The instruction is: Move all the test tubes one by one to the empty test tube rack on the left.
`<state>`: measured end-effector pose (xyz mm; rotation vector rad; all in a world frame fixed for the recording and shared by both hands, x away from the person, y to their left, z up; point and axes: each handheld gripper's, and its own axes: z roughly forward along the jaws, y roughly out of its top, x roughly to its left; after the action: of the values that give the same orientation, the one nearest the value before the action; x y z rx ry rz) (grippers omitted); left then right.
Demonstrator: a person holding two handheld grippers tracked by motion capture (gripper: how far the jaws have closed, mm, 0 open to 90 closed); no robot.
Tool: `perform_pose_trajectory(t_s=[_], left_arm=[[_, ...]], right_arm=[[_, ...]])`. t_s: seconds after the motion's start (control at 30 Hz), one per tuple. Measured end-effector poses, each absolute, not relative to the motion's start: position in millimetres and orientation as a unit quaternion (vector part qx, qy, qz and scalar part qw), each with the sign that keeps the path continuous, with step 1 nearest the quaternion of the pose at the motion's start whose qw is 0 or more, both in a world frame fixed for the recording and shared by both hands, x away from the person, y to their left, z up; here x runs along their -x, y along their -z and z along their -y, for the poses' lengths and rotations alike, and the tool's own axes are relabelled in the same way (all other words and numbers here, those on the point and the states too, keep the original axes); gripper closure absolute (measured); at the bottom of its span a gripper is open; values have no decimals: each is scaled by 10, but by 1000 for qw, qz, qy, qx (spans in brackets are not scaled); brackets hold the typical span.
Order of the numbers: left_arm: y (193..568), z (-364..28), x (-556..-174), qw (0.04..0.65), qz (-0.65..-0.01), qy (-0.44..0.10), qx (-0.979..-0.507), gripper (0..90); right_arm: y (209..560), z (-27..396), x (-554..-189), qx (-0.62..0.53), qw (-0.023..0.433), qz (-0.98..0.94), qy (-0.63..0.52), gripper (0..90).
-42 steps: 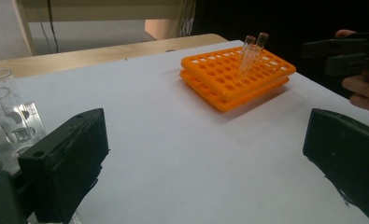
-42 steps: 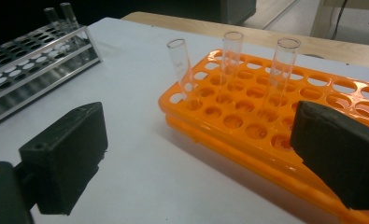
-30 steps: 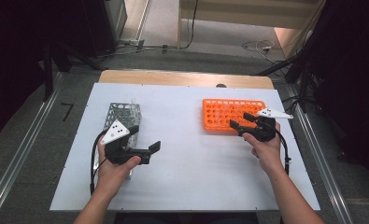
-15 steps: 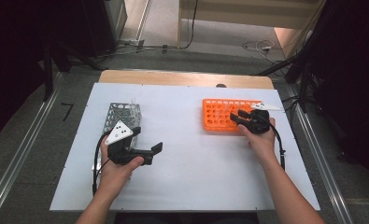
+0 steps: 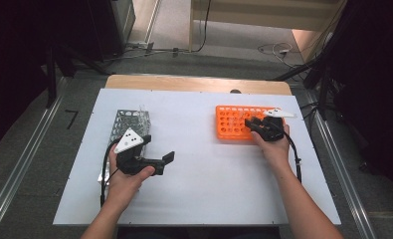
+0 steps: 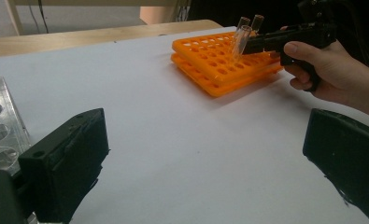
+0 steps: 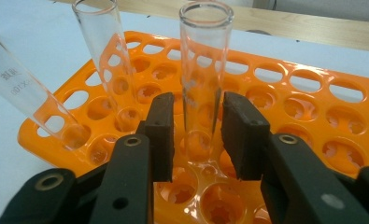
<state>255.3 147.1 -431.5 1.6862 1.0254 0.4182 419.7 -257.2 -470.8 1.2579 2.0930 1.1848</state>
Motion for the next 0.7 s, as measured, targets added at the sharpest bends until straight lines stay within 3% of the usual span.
perform_pose_trajectory(t_s=[0.23, 0.7], left_arm=[[4297, -1521, -2541, 536, -434, -178, -702, 0], [4290, -1506, -2546, 539, -428, -172, -705, 1]], right_arm=[[4721, 2527, -4187, -449, 234, -754, -419, 733], [4532, 2607, -4141, -438, 232, -743, -451, 739]])
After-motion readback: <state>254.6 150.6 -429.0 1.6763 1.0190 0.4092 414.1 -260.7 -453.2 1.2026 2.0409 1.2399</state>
